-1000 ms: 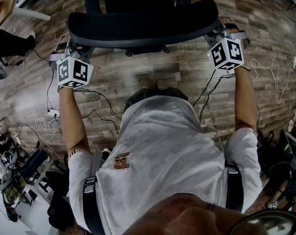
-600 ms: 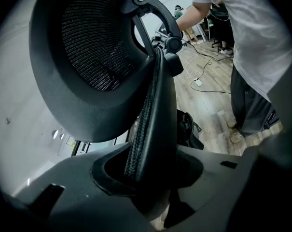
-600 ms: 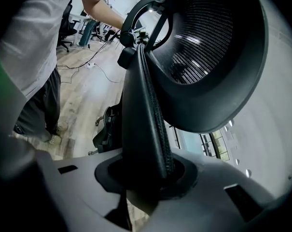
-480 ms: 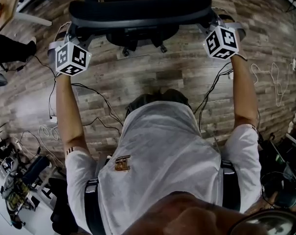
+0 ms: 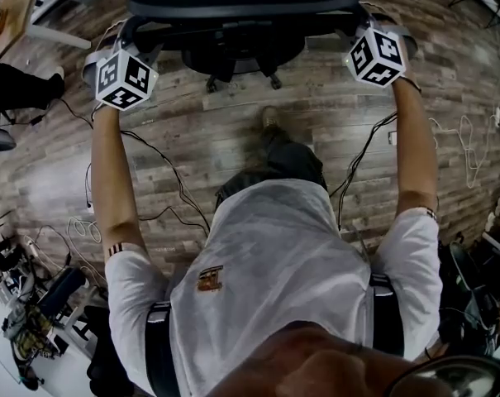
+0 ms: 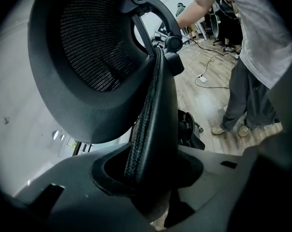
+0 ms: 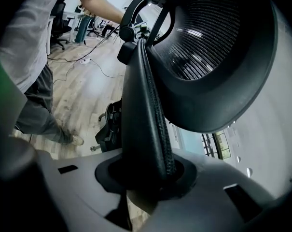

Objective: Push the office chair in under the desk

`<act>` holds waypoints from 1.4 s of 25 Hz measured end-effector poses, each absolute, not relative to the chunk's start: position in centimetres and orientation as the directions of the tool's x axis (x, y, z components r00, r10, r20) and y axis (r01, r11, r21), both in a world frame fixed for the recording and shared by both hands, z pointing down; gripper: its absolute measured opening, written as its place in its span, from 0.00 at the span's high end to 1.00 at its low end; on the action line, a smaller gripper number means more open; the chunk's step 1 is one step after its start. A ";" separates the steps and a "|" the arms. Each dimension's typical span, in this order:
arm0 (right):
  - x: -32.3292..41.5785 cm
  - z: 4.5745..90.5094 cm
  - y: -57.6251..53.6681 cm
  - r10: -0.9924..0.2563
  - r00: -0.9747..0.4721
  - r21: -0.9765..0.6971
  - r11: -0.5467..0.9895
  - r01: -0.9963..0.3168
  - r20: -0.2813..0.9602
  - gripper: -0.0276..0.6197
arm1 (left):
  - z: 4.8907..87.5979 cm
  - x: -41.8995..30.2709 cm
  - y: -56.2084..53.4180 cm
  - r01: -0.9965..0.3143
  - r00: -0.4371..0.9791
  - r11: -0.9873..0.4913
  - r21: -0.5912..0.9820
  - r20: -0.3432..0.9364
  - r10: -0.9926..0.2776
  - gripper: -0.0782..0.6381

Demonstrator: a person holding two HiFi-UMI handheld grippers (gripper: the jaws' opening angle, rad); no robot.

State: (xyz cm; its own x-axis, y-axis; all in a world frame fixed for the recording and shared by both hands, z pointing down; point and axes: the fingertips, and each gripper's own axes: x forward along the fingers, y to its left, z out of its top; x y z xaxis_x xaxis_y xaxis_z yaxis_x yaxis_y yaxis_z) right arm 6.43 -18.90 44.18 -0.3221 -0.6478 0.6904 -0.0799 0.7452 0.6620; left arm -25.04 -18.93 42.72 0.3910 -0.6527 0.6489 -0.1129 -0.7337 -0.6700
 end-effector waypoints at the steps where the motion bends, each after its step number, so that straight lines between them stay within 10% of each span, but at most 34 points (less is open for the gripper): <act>1: 6.4 44.1 -19.6 -0.648 -0.321 0.662 0.745 -0.078 0.691 0.77 | 42.6 -25.1 -19.6 -0.115 0.390 -0.731 -0.672 0.647 -0.655 0.63; 35: 11.9 43.3 -47.3 -0.644 -0.328 0.664 0.745 -0.064 0.691 0.77 | 42.1 -19.6 -46.8 -0.121 0.382 -0.729 -0.673 0.646 -0.660 0.64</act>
State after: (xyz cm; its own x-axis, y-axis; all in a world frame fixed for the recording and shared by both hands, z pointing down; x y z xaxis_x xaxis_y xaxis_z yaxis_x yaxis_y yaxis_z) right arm 11.88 -47.34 43.33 -0.3285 -0.6441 0.6908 -0.0643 0.7450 0.6640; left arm -19.58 -46.81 42.08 0.3825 -0.6601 0.6465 -0.1205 -0.7294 -0.6734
